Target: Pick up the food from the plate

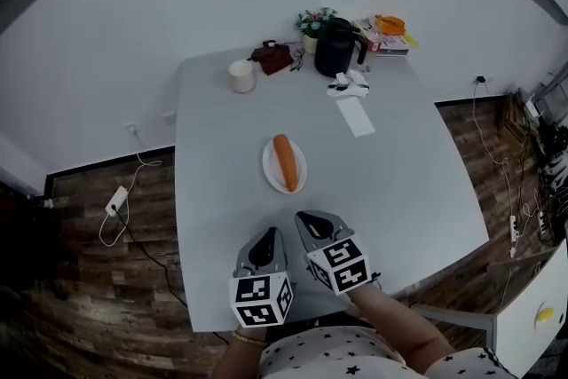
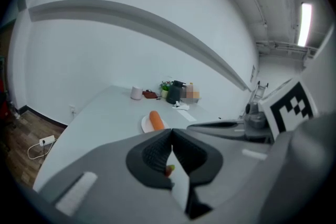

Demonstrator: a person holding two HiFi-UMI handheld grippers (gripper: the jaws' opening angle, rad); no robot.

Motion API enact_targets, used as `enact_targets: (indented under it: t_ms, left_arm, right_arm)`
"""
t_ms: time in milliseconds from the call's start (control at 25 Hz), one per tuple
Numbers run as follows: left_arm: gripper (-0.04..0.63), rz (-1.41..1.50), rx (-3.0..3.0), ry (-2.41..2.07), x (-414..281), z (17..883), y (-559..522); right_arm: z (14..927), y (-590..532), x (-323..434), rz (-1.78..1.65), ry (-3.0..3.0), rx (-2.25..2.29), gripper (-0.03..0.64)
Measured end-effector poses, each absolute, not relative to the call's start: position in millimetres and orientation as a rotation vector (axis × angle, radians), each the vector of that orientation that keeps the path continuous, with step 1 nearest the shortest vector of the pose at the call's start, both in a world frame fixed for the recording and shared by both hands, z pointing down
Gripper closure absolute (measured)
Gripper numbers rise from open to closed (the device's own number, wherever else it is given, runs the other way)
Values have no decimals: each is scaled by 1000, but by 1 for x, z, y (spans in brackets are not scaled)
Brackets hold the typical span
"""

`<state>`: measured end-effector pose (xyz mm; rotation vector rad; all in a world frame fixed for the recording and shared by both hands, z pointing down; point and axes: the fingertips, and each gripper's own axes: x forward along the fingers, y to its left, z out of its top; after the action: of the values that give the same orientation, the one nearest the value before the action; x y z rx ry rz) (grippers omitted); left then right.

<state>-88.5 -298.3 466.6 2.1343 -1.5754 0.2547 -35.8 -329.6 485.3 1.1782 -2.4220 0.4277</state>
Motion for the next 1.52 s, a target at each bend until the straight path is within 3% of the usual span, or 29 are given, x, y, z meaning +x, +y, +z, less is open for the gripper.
enact_targets:
  t_ms: [120,400,520,760,880,1120,1520]
  left_arm:
    - [588,257,2124,-1520,-95,479,-329]
    - [588,342,2060,-1405,-95,534,-376]
    - [588,390,2068,-1394,-94,548,-395]
    - [588,382,2040,-1389,-101,566,-430]
    - [588,389,2013,-1379,-104,576,-431]
    - [588,421,2000,-1396,-109,582,-431]
    - [588,467,2058,-1443,-99,550,-399]
  right_arm:
    - [496,-373,-40,446,-2365,1211,617]
    - [553,-461,-45,600,-2181,1220,394]
    - [581,-488,-45,634,-2094,1213,345]
    - [614,-518,-47,659,-1983,1199,341]
    - [619,-521,-50,691,-1971,1189,402]
    - [619,-523,-47,683,-1991,1180,411]
    - [563,-459,-39,619,-2196,1229,413]
